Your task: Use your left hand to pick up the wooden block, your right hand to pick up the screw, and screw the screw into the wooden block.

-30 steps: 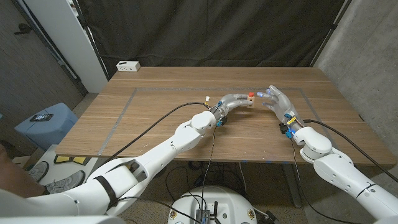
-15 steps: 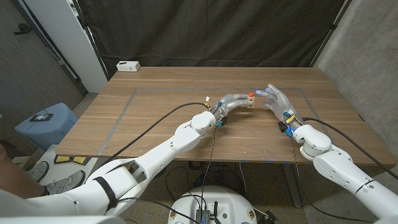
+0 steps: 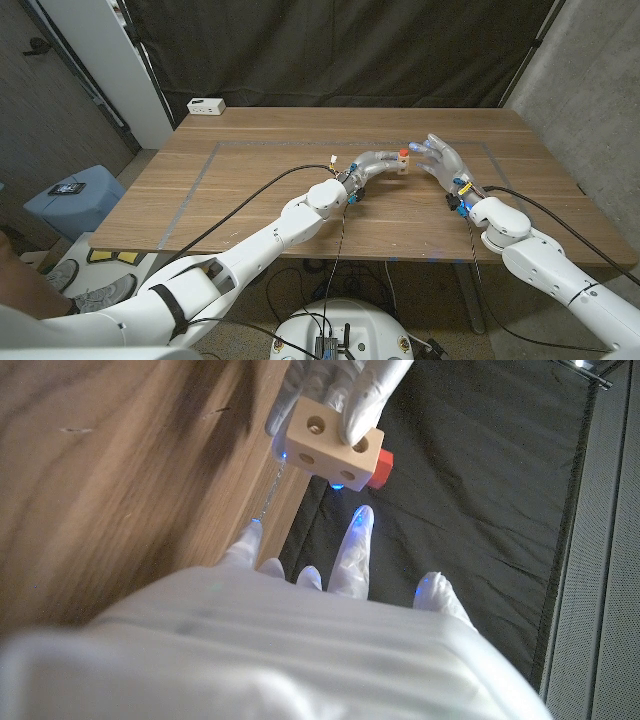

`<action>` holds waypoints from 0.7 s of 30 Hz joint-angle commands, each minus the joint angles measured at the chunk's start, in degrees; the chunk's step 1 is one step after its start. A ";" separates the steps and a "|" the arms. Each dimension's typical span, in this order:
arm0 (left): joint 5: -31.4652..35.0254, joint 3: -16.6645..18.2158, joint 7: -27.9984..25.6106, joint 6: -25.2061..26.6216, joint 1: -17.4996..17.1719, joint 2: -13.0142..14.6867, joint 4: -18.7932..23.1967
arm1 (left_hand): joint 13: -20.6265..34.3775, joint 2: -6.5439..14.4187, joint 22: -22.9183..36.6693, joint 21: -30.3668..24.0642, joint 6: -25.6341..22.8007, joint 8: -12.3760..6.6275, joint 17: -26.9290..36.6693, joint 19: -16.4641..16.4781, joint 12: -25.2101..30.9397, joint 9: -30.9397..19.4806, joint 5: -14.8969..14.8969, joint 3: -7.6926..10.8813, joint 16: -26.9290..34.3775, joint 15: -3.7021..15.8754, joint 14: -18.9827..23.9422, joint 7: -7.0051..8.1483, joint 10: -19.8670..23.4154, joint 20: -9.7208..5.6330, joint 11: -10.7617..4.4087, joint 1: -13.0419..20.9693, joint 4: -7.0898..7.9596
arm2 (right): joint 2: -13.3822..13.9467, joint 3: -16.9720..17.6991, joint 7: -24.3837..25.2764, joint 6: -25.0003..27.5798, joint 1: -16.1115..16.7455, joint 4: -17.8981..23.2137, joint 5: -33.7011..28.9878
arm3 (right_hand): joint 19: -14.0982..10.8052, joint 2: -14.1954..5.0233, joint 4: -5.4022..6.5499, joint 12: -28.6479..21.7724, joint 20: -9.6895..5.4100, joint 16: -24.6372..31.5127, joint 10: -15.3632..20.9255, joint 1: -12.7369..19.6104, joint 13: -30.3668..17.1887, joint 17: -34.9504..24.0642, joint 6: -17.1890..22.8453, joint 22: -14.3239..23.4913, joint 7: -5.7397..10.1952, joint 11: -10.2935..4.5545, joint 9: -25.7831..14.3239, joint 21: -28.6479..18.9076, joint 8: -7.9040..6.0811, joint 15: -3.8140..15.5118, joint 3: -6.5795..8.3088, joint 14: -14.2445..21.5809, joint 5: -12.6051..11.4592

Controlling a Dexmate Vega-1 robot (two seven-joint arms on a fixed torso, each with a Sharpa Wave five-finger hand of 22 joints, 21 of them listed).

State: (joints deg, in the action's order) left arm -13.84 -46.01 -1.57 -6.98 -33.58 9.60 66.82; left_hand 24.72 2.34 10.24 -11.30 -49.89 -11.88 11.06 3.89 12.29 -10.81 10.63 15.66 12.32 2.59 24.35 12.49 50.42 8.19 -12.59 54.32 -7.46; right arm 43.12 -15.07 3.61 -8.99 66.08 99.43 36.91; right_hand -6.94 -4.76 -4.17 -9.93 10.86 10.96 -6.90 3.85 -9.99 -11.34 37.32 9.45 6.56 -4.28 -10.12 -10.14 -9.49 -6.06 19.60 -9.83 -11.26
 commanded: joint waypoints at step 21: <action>0.58 -0.19 -0.26 -0.08 0.28 -0.06 -0.23 | -0.01 0.05 0.20 -0.28 -1.90 -0.45 0.16 0.03 0.33 -0.27 0.22 0.00 0.33 3.98 0.41 0.05 0.89 -0.09 -0.12 0.12 -0.33 | 1.04 -1.57 -3.19 0.44 -2.18 -0.94 0.40 | 1.86 -0.39 0.78 -0.40 0.61 0.07 -1.41 -1.10 -0.24 -0.24 2.38 0.21 0.55 0.02 -0.06 -0.05 -1.48 -0.41 0.24 -4.76 -0.31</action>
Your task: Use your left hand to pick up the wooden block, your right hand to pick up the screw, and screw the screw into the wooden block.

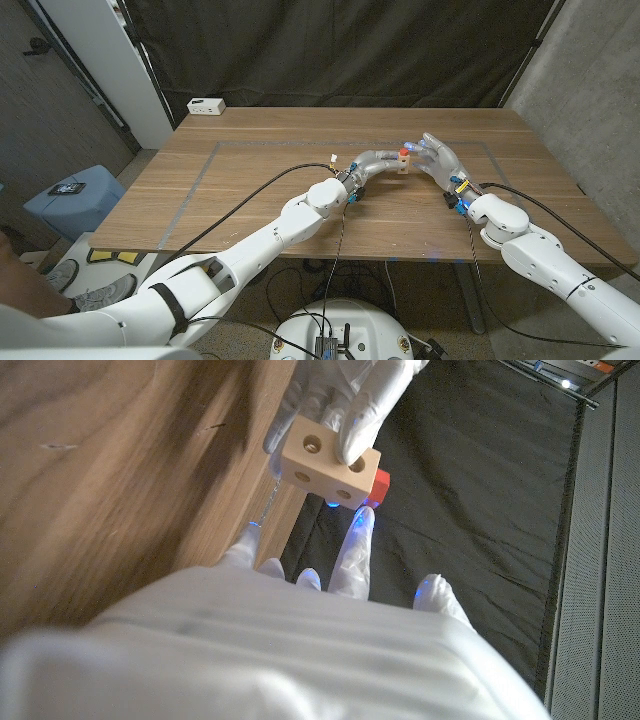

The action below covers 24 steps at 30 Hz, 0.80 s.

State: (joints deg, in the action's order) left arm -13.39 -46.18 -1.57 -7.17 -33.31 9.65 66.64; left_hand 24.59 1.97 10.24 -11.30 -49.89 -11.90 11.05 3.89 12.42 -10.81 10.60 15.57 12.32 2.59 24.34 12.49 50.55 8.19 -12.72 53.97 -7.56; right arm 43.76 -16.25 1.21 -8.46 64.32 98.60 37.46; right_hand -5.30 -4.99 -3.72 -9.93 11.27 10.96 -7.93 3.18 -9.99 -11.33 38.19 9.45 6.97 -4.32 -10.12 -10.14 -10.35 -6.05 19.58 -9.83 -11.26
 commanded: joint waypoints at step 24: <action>0.02 -0.01 -0.18 0.17 -0.38 0.09 0.41 | -0.05 0.23 0.20 -0.30 -1.37 -0.16 0.19 0.05 0.06 -0.23 0.15 0.13 0.25 4.03 0.24 -0.51 0.96 -0.05 -0.01 0.96 -0.74 | 1.49 0.55 1.09 0.71 1.75 2.30 -0.06 | -0.29 -0.43 0.29 -1.10 0.06 0.40 1.38 0.00 -0.17 0.02 4.92 0.19 -0.77 -0.45 0.04 -0.51 -1.31 -0.04 0.77 -4.22 -0.55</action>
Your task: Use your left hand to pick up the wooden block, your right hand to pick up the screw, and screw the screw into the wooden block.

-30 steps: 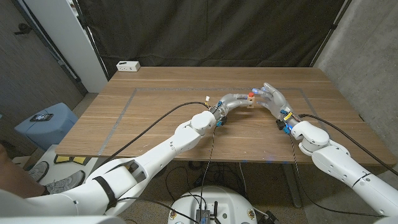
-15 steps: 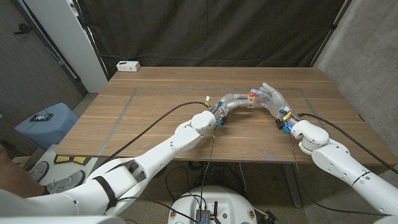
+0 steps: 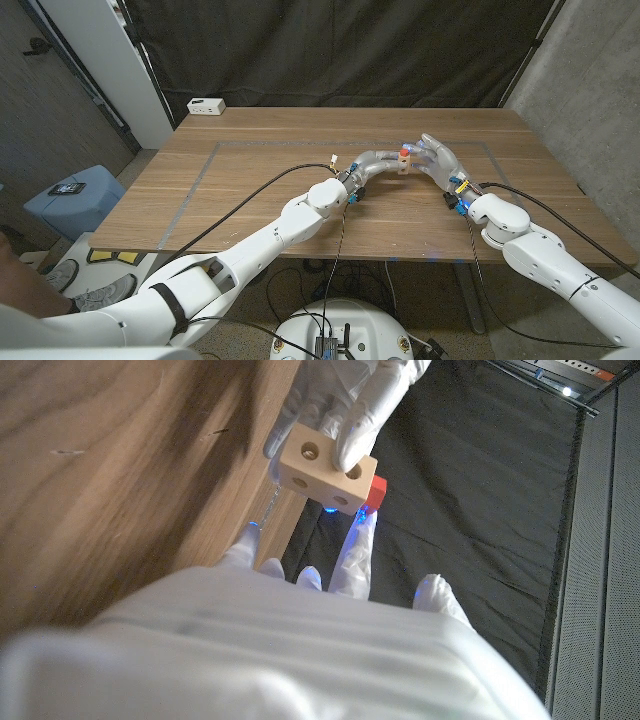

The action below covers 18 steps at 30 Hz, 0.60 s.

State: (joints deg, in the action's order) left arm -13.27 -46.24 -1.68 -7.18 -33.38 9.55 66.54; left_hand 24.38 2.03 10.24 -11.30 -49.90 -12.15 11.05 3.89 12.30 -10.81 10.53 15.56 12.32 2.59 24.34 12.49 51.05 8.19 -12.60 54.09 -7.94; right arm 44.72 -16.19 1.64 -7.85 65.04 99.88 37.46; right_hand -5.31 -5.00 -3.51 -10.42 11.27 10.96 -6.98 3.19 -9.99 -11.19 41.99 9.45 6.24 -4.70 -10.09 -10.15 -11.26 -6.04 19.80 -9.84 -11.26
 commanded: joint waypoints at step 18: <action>-0.29 0.11 0.25 -0.23 -0.28 0.14 0.15 | 0.21 0.69 0.21 -0.28 0.78 0.84 -0.02 -0.03 -0.21 -0.12 0.20 2.01 -0.60 3.69 -0.63 -3.14 -1.52 0.16 -0.02 4.25 -1.79 | 1.50 1.82 2.94 1.05 3.37 3.71 -0.29 | -1.53 -0.50 -0.92 -0.88 -0.57 0.58 3.29 1.47 -0.01 0.43 6.84 0.15 -4.56 -0.57 0.06 -0.73 -1.17 0.44 1.40 -2.90 -0.82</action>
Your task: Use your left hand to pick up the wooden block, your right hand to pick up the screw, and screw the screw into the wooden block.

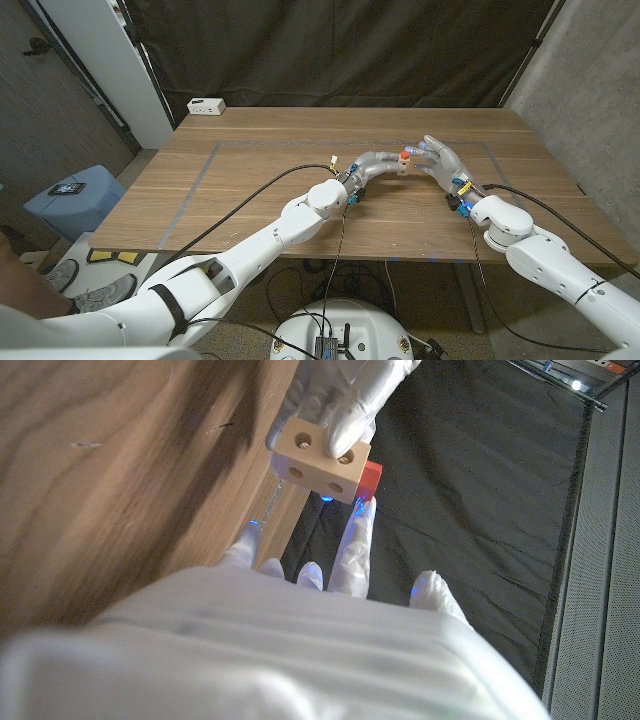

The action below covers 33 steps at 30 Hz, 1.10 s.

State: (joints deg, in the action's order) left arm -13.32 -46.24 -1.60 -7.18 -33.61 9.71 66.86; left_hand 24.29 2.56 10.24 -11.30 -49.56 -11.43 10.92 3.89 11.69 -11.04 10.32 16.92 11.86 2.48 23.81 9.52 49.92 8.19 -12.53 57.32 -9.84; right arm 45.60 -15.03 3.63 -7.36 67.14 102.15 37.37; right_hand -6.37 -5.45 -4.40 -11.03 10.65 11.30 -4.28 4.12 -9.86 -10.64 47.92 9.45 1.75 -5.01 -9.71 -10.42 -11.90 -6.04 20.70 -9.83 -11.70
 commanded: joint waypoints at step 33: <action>-0.53 0.34 0.27 -0.45 0.18 -0.23 -0.78 | 0.48 -0.03 0.21 -0.33 0.62 0.00 0.10 0.07 0.92 0.18 0.22 1.48 -0.43 3.94 -0.14 -0.30 -0.65 0.02 -0.09 1.71 0.32 | 0.19 1.47 2.31 0.36 2.47 2.35 -0.56 | -1.72 -0.23 -0.64 -0.27 -0.32 0.47 2.42 1.36 -0.10 0.05 2.62 0.13 -0.69 -0.50 -0.34 -0.61 -0.06 1.00 1.01 -1.40 -0.46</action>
State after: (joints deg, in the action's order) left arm -13.67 -46.03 -1.55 -7.43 -33.80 9.76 66.86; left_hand 24.29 2.25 10.24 -11.30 -49.22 -11.43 10.93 3.89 11.70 -10.75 10.10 17.91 11.65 2.48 23.81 9.43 48.84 8.19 -12.54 58.51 -9.51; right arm 45.98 -13.80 5.51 -6.98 69.42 104.28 36.87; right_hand -7.70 -5.30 -4.86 -11.03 9.93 11.30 -2.24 4.72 -9.87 -10.55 49.96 9.45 1.13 -5.42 -9.76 -10.86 -12.15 -5.62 21.16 -9.84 -11.70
